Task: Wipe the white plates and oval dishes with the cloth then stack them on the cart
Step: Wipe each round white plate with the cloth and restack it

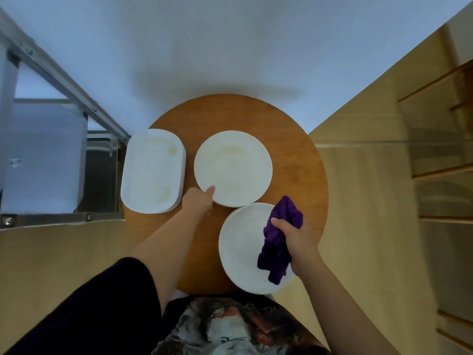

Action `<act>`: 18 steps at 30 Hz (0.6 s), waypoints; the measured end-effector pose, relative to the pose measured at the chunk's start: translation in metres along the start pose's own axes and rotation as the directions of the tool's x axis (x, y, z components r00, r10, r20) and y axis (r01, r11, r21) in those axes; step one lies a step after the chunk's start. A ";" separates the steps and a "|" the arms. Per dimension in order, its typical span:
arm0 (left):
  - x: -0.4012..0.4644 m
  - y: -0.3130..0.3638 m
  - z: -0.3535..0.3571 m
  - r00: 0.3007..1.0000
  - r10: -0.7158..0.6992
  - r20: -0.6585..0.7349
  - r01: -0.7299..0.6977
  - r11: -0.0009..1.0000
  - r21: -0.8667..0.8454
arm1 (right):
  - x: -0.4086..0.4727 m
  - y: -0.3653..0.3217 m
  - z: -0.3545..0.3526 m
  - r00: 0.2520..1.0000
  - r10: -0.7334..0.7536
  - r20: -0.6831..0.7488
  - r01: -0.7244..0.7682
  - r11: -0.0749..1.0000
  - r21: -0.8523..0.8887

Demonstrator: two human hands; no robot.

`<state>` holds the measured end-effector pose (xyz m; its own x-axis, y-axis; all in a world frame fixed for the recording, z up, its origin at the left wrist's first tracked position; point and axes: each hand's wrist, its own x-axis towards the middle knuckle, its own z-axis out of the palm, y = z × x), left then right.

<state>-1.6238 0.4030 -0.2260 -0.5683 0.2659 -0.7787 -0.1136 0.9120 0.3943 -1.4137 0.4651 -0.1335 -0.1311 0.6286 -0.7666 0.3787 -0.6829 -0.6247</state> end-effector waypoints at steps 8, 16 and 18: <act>-0.004 0.000 -0.005 0.998 0.049 0.025 -0.042 0.969 -0.243 | -0.003 0.004 0.006 0.999 0.007 -0.039 -0.007 1.000 -0.013; -0.040 0.009 -0.023 0.988 0.128 0.088 -0.045 0.777 -0.628 | -0.002 -0.002 0.003 0.996 0.055 -0.076 -0.048 0.995 0.090; -0.055 0.006 -0.029 0.982 0.162 0.101 -0.064 0.777 -0.626 | -0.002 -0.008 0.001 0.994 0.081 -0.076 -0.066 0.980 0.187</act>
<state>-1.6169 0.3852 -0.1666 -0.4936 0.4405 -0.7499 -0.5624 0.4959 0.6616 -1.4173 0.4695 -0.1271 -0.0298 0.5977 -0.8012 0.2083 -0.7802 -0.5898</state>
